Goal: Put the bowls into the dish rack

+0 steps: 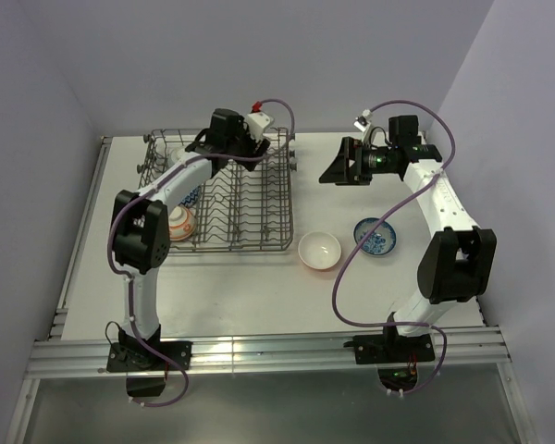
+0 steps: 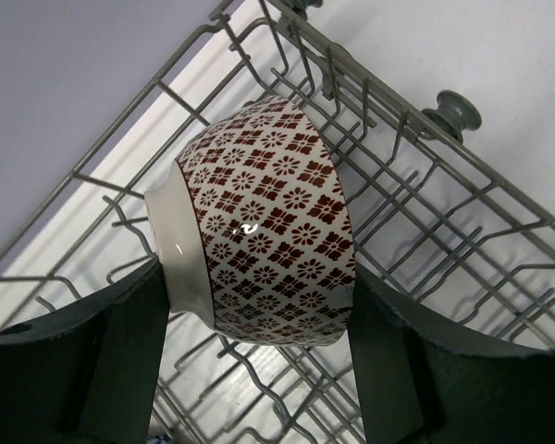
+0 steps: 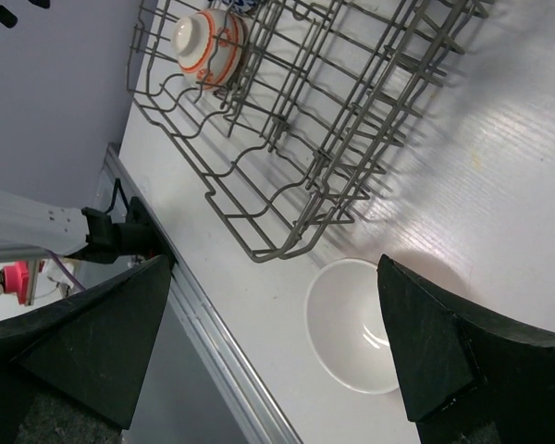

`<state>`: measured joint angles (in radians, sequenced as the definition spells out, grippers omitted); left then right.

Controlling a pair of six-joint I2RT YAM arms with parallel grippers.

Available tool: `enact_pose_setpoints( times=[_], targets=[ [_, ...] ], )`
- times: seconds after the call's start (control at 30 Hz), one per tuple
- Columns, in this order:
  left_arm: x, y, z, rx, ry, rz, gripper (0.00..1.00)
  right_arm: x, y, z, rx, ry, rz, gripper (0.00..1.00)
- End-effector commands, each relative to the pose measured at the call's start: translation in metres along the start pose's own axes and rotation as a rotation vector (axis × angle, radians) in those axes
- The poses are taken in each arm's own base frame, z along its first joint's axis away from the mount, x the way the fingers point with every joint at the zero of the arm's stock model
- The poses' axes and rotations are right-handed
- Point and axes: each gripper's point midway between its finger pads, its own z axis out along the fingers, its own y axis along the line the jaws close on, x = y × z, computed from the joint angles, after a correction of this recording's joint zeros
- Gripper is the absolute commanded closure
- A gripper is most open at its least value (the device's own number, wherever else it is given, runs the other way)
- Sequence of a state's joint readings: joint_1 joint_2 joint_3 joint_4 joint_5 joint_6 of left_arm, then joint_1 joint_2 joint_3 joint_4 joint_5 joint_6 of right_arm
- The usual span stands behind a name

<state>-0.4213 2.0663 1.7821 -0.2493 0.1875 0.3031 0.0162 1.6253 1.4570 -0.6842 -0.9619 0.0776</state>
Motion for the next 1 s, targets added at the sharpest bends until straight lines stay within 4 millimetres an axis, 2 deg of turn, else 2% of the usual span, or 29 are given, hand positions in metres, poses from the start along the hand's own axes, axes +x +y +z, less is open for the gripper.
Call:
enact_pose_setpoints(
  times=[0.0, 0.2, 0.3, 0.57, 0.83, 0.87, 0.97],
  targets=[
    [-0.054, 0.011, -0.009, -0.070, -0.177, 0.235, 1.00, -0.001, 0.012, -0.011, -0.013, -0.020, -0.047, 0.00],
    [-0.049, 0.013, 0.004, -0.081, -0.179, 0.409, 1.00, 0.002, 0.010, -0.011, -0.011, -0.010, -0.052, 0.00],
    [-0.049, 0.012, 0.010, -0.078, -0.182, 0.454, 1.00, 0.000, 0.000, -0.018, 0.003, -0.026, -0.032, 0.00],
    [-0.031, 0.006, 0.023, -0.033, -0.143, 0.677, 1.00, 0.004, -0.006, -0.020, -0.001, -0.029, -0.011, 0.00],
    [-0.011, 0.005, 0.035, -0.020, -0.112, 0.752, 1.00, 0.009, -0.012, -0.021, -0.005, -0.035, 0.006, 0.00],
    [-0.016, 0.008, 0.036, -0.040, -0.126, 0.768, 1.00, 0.010, -0.012, -0.022, -0.004, -0.035, 0.004, 0.00],
    [-0.012, 0.010, 0.041, -0.048, -0.120, 0.782, 1.00, 0.010, -0.012, -0.025, -0.003, -0.042, 0.005, 0.00]
  ],
)
